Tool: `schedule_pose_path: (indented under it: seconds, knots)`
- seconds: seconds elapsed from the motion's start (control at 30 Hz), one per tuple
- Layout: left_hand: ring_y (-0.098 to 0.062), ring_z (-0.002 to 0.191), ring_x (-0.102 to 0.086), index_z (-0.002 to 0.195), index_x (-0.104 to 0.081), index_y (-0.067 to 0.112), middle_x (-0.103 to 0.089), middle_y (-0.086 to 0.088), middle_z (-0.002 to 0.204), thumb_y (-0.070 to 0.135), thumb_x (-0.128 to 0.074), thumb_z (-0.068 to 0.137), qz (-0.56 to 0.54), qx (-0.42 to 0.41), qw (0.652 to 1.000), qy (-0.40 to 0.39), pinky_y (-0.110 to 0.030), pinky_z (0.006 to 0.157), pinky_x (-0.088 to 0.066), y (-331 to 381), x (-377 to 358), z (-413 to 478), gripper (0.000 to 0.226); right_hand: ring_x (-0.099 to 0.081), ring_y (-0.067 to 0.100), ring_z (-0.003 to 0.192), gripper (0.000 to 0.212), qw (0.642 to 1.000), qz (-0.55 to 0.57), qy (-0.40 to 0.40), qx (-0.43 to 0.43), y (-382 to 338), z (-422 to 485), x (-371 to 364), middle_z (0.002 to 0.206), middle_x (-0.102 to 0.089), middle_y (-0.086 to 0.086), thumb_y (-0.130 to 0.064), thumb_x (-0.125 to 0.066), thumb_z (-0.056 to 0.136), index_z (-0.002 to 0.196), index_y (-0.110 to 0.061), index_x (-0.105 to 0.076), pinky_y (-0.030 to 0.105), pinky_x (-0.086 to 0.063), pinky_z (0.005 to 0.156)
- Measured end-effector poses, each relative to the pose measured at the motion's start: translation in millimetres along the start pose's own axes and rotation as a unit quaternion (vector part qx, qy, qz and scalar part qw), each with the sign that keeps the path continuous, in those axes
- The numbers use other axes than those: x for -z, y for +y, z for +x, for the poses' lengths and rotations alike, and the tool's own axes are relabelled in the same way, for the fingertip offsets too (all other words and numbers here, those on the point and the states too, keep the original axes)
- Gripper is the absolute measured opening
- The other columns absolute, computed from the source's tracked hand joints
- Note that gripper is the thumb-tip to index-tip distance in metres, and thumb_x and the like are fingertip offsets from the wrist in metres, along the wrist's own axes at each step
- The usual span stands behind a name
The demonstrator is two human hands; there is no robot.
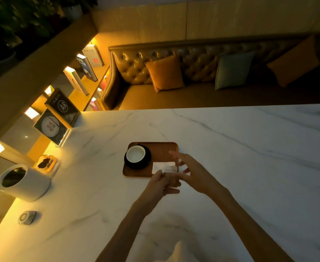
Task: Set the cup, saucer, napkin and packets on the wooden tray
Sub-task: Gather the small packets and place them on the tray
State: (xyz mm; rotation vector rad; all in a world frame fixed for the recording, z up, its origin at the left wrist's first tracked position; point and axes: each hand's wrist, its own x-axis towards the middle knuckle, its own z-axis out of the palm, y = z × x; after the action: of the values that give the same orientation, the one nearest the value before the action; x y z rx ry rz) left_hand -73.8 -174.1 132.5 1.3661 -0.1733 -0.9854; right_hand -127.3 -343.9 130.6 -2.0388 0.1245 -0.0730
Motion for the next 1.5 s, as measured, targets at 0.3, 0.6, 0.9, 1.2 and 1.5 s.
schedule_pose_path:
  seconds: [0.3, 0.6, 0.9, 1.2, 1.5]
  knots:
    - [-0.026, 0.101, -0.071, 0.11, -0.069, 0.02, -0.074, -0.009, 0.107, 0.025, -0.047, 0.099, -0.008, 0.005, 1.0, -0.005, -0.032, 0.079, -0.059, -4, -23, -13, 0.024, -0.05, 0.001, 0.113, 0.067, 0.989, -0.137, -0.019, 0.044, 7, -46, -10, 0.14, -0.045, -0.007, -0.032, -0.073, 0.081, 0.137, -0.031, -0.035, 0.006, -0.04, 0.093]
    - [-0.041, 0.122, -0.054, 0.137, -0.047, 0.003, -0.054, -0.028, 0.135, 0.026, -0.045, 0.101, -0.205, 0.018, 0.976, -0.074, -0.049, 0.102, -0.048, 2, -25, -19, 0.044, -0.054, 0.001, 0.111, 0.041, 0.999, -0.018, 0.03, 0.03, -5, -56, 8, 0.13, -0.046, -0.029, -0.037, -0.074, 0.076, 0.107, -0.038, -0.047, 0.017, -0.05, 0.091]
    - [-0.035, 0.115, -0.062, 0.131, -0.05, -0.003, -0.059, -0.028, 0.128, 0.024, -0.051, 0.099, -0.171, -0.008, 0.983, -0.072, -0.038, 0.091, -0.054, 5, -29, -24, 0.042, -0.055, 0.008, 0.115, 0.044, 0.999, -0.022, 0.015, 0.025, -11, -58, 13, 0.136, -0.05, -0.014, -0.034, -0.075, 0.08, 0.115, -0.029, -0.049, 0.025, -0.051, 0.097]
    - [-0.046, 0.127, -0.049, 0.138, -0.041, -0.005, -0.046, -0.034, 0.139, 0.02, -0.047, 0.1, -0.229, 0.002, 0.965, -0.126, -0.05, 0.103, -0.047, 0, -15, -39, 0.046, -0.051, 0.003, 0.119, 0.039, 0.998, 0.009, 0.024, 0.066, -18, -65, 4, 0.134, -0.048, -0.026, -0.04, -0.075, 0.076, 0.103, -0.043, -0.047, 0.013, -0.044, 0.094]
    - [-0.032, 0.115, -0.06, 0.134, -0.053, 0.005, -0.056, -0.025, 0.131, 0.032, -0.054, 0.095, -0.286, 0.015, 0.952, -0.107, -0.041, 0.097, -0.052, -6, -1, -53, 0.047, -0.053, 0.006, 0.118, 0.041, 0.996, 0.054, 0.026, 0.065, -26, -61, -27, 0.134, -0.048, -0.025, -0.051, -0.072, 0.075, 0.105, -0.034, -0.05, 0.016, -0.048, 0.093]
